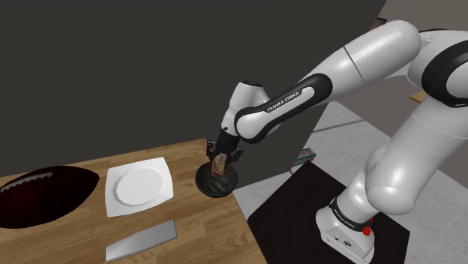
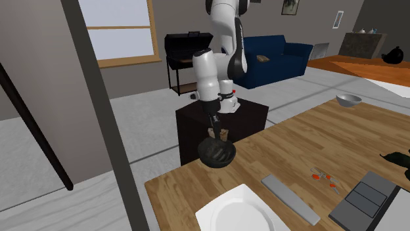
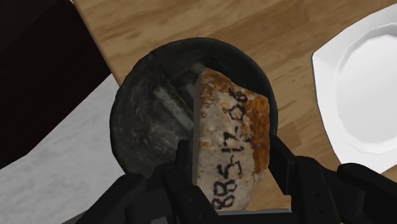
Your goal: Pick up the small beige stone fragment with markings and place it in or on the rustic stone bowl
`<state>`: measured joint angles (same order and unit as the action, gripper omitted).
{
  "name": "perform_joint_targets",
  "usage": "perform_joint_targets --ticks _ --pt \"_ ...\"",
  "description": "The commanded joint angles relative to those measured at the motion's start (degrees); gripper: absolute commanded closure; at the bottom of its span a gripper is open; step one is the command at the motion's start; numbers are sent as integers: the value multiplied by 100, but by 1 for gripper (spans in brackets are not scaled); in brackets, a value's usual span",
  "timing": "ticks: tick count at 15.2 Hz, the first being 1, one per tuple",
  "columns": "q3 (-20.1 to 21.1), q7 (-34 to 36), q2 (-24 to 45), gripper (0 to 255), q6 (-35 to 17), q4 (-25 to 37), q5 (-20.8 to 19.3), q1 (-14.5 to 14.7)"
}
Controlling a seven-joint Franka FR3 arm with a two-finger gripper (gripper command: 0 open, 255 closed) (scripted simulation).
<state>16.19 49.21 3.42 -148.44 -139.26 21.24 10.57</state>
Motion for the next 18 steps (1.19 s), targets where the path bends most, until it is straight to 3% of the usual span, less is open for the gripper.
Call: perform_joint_targets --ticks 1,10,17,18 --pt "14 -41 103 255 -166 -60 37 12" --pt "43 -239 754 255 -841 -93 136 33" --pt "44 -239 754 255 -841 -93 136 33" --pt "44 -238 754 0 -840 -93 136 33"
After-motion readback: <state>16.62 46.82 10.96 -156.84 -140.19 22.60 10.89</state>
